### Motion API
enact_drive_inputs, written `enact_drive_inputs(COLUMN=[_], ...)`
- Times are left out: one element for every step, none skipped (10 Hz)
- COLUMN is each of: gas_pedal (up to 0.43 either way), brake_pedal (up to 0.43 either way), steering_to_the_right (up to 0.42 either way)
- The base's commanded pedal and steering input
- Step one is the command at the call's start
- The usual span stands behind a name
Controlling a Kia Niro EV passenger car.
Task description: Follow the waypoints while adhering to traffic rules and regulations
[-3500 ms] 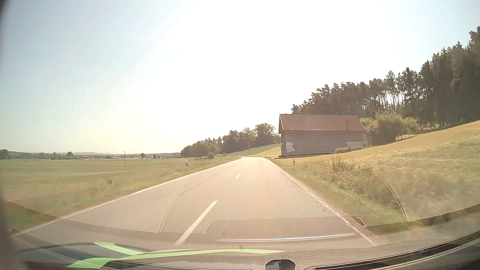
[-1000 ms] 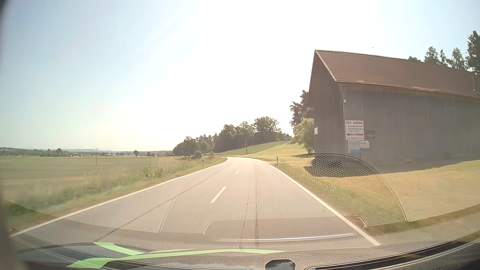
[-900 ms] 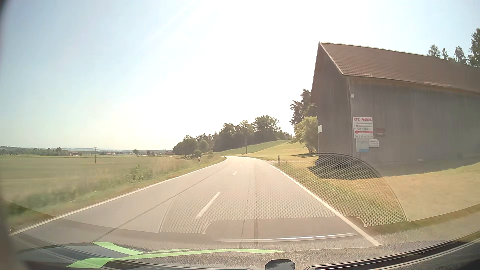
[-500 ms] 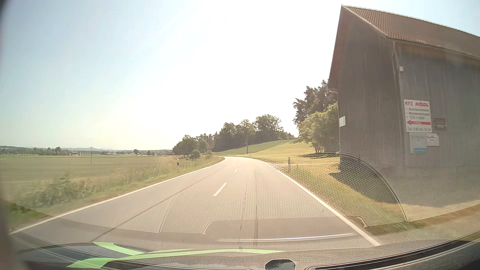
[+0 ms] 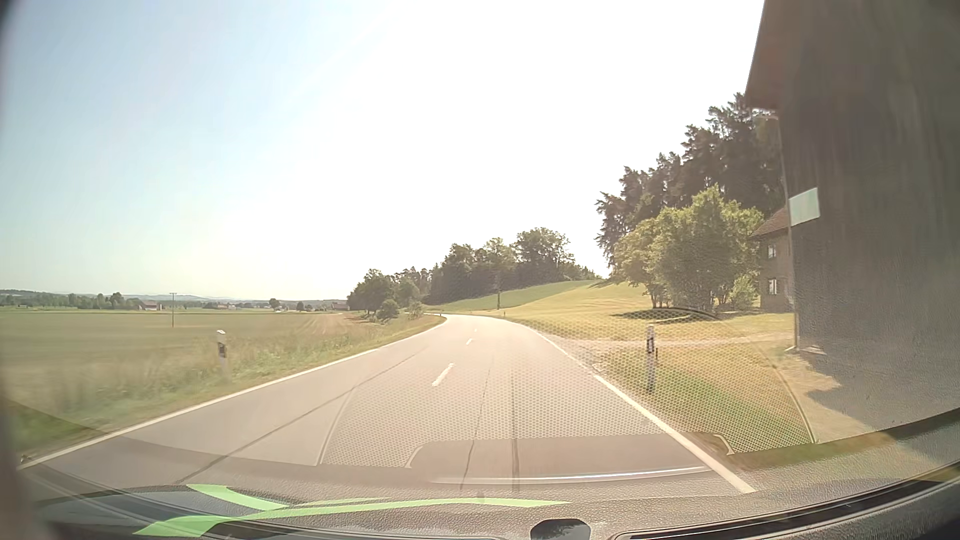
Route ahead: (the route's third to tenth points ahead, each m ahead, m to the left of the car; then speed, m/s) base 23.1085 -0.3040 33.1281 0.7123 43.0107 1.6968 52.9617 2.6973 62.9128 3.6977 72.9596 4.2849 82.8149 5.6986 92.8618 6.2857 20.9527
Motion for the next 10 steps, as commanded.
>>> enact_drive_inputs(gas_pedal=[0.228, 0.228, 0.228, 0.22, 0.209, 0.209, 0.209, 0.209, 0.209, 0.22], brake_pedal=[0.0, 0.0, 0.0, 0.0, 0.0, 0.0, 0.0, 0.0, 0.0, 0.0], steering_to_the_right=[-0.005, -0.006, -0.006, -0.008, -0.009, -0.01, -0.01, -0.01, -0.01, -0.011])
